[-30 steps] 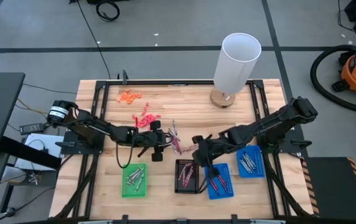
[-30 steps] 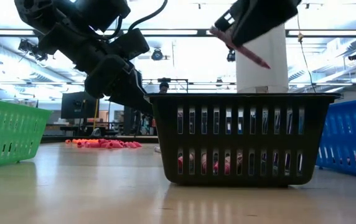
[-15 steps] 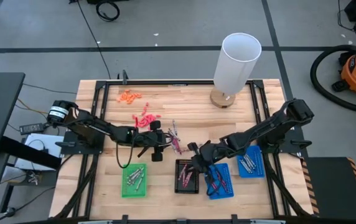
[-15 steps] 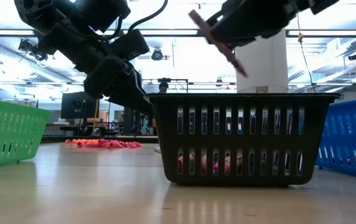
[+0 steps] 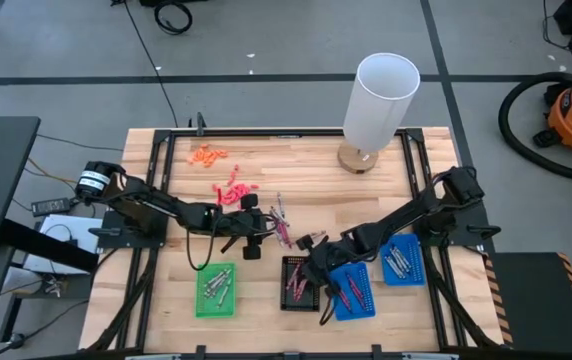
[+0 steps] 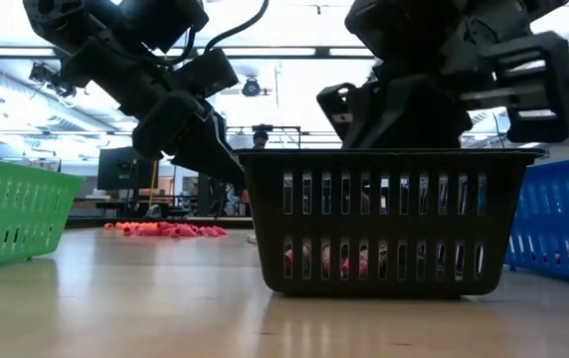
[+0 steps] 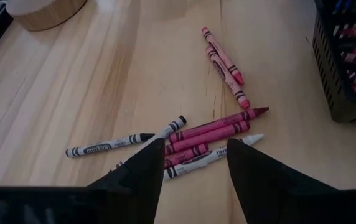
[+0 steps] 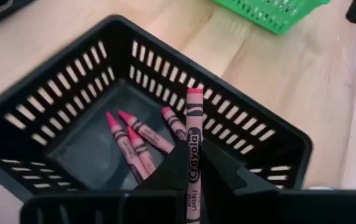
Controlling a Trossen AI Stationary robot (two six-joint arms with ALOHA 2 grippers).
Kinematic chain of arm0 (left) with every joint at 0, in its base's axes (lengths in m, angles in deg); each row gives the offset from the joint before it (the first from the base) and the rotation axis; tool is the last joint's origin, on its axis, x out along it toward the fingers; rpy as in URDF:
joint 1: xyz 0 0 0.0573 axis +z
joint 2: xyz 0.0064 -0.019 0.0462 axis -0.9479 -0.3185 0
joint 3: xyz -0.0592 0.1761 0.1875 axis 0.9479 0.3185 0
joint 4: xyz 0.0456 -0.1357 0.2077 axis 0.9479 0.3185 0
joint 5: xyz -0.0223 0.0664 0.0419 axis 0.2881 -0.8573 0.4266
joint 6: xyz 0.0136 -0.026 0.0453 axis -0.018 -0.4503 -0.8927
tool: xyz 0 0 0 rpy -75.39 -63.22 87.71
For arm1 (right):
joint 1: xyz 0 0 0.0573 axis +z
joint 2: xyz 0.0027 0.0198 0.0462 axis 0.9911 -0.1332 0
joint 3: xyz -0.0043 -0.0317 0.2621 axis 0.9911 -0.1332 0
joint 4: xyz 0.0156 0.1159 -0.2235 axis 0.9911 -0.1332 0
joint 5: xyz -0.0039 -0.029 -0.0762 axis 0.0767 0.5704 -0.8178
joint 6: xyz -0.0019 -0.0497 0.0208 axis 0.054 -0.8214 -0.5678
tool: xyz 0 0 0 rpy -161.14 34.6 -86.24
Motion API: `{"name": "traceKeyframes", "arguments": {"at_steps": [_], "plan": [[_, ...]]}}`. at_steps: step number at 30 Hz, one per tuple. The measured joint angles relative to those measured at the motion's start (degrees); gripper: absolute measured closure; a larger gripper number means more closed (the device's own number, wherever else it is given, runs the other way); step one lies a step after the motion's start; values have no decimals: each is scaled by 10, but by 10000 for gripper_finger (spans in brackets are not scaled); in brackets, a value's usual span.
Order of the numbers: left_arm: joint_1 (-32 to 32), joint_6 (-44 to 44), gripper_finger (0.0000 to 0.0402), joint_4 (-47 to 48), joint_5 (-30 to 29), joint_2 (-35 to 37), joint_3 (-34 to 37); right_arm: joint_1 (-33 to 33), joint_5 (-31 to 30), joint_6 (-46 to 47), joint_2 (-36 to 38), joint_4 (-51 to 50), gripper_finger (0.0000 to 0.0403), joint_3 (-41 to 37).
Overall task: Sort crayons
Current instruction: Put the pink crayon into the black bin
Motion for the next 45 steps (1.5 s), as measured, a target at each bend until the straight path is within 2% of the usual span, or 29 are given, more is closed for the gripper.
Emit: {"name": "traceKeyframes", "arguments": {"at_steps": [10, 16, 22, 25, 28, 34, 39, 45], "plan": [[0, -1, 217, 0, 0, 0, 0, 0, -14, -20, 3, -10, 315, 1], [0, -1, 217, 0, 0, 0, 0, 0, -31, -19, 10, -12, 309, 1], [0, -1, 217, 0, 0, 0, 0, -1, -93, -10, 46, -29, 309, 1], [0, -1, 217, 0, 0, 0, 0, -9, -151, 21, 62, -37, 309, 1], [0, -1, 217, 0, 0, 0, 0, -28, -178, 64, 64, -58, 308, 1], [0, 0, 217, 0, 0, 0, 0, -80, -151, 129, 59, -142, 298, 1], [0, 1, 217, 0, 0, 0, 0, -131, -51, 165, 64, -209, 296, 1], [0, 0, 217, -1, 0, 0, 0, -149, -54, 149, 64, -304, 296, 1]]}}
